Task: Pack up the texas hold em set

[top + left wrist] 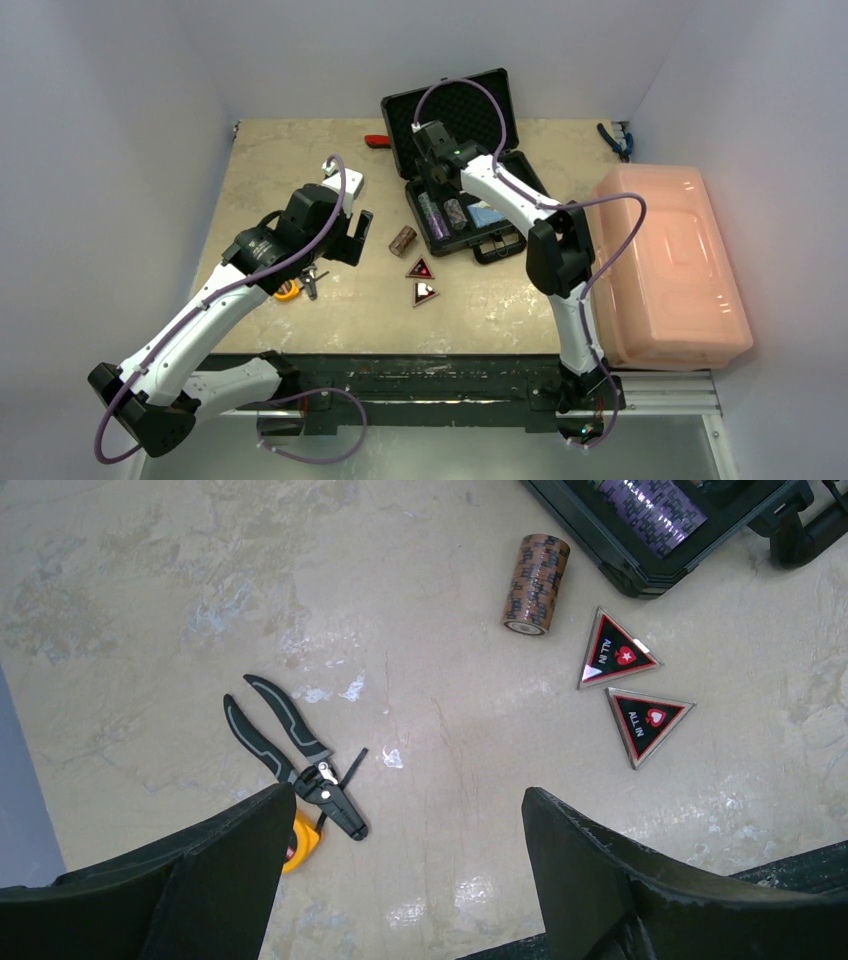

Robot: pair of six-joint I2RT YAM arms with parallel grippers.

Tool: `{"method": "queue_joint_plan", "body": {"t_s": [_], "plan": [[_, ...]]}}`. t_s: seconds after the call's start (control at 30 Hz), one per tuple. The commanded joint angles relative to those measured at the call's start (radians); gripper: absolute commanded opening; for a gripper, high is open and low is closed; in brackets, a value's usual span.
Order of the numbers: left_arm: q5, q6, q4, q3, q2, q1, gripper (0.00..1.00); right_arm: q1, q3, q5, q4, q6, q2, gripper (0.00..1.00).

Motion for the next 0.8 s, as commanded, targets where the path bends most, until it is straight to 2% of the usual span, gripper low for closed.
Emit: {"method": "queue_joint_plan", "body": {"t_s": [0.0,0.4,0.77], "plan": [[0.003,0.018,0.035,-0.009,-0.004,0.002,0.83,-0.006,0.084,-0.007,-0.012,0.018,0.037,0.47],[0.002,0.018,0.036,-0.011,-0.004,0.002,0.83,-0.02,0.166,-0.003,-0.039,0.017,0.12,0.27],[0.002,0.02,0.035,-0.011,-0.002,0.001,0.82,-0.024,0.131,0.004,-0.05,0.013,0.124,0.24]]}}
